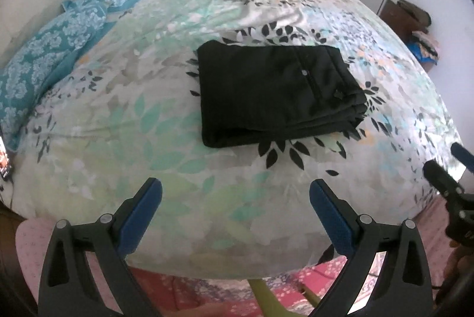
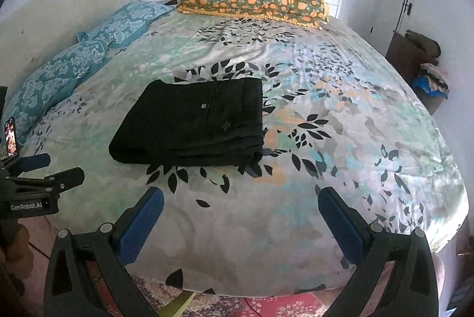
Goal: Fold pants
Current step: 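Release the pants and withdraw both tools from the folded stack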
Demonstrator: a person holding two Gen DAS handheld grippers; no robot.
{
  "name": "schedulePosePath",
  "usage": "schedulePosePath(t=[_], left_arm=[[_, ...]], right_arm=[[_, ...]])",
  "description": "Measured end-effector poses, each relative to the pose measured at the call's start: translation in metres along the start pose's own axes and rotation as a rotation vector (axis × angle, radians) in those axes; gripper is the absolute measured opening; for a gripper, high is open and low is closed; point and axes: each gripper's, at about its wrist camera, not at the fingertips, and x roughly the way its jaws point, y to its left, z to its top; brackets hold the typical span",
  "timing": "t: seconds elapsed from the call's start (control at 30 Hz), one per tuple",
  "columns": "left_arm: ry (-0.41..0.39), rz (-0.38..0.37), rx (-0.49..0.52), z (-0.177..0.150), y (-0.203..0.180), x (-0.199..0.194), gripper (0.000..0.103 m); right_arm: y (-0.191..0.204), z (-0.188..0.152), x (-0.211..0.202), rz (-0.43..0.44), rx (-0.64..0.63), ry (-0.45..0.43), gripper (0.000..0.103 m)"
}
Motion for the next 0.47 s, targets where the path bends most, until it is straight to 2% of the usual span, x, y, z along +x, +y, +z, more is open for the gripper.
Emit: schedulePosePath(t=[0.33,0.47], left_arm=[[-0.022,-0.004,-0.046,0.001,0.0072,0.0049,0.101],[-0.066,0.027,-0.012,0.0004,0.0011,-0.0009,0.101]], right_arm=[[0.0042,-0.0031,0.0034,-0.001,-0.006,0.001,0.103],[0.0031,-0.0003,-0.0003,-0.008,-0.002,-0.028,0.103]])
